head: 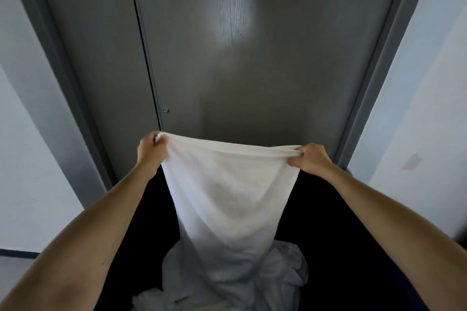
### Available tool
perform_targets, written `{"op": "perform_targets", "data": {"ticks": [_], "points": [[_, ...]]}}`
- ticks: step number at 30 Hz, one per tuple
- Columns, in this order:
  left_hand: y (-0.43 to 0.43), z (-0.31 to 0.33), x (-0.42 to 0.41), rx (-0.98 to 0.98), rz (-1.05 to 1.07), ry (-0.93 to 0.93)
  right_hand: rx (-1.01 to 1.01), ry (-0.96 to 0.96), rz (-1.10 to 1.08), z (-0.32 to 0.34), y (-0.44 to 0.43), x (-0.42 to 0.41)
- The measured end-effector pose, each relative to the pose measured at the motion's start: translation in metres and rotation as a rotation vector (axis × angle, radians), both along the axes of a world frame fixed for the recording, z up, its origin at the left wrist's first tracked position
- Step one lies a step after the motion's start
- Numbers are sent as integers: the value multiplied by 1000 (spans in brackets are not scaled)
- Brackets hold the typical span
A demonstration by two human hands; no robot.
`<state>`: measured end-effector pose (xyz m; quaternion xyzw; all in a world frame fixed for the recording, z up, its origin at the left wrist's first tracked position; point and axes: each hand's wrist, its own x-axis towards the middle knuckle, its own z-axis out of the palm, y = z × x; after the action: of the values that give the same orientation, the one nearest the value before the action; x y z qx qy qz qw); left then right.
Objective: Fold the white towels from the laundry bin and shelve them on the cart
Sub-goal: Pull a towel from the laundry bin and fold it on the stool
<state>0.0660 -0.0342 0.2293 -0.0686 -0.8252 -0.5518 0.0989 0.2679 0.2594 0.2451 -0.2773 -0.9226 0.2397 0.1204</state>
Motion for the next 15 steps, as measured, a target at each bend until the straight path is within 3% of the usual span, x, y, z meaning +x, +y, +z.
{"op": "perform_targets", "data": {"ticks": [7,10,12,15], "points": [[7,85,-18,-99,-9,226,63,234,107,111,7,-21],[5,67,-12,-255,-19,220,91,152,131,94,10,-18],[2,53,-8,-281,-51,208,47,175,94,76,13,-14],[-7,59,-14,-448,-196,339,-37,263,89,74,19,-6]]}}
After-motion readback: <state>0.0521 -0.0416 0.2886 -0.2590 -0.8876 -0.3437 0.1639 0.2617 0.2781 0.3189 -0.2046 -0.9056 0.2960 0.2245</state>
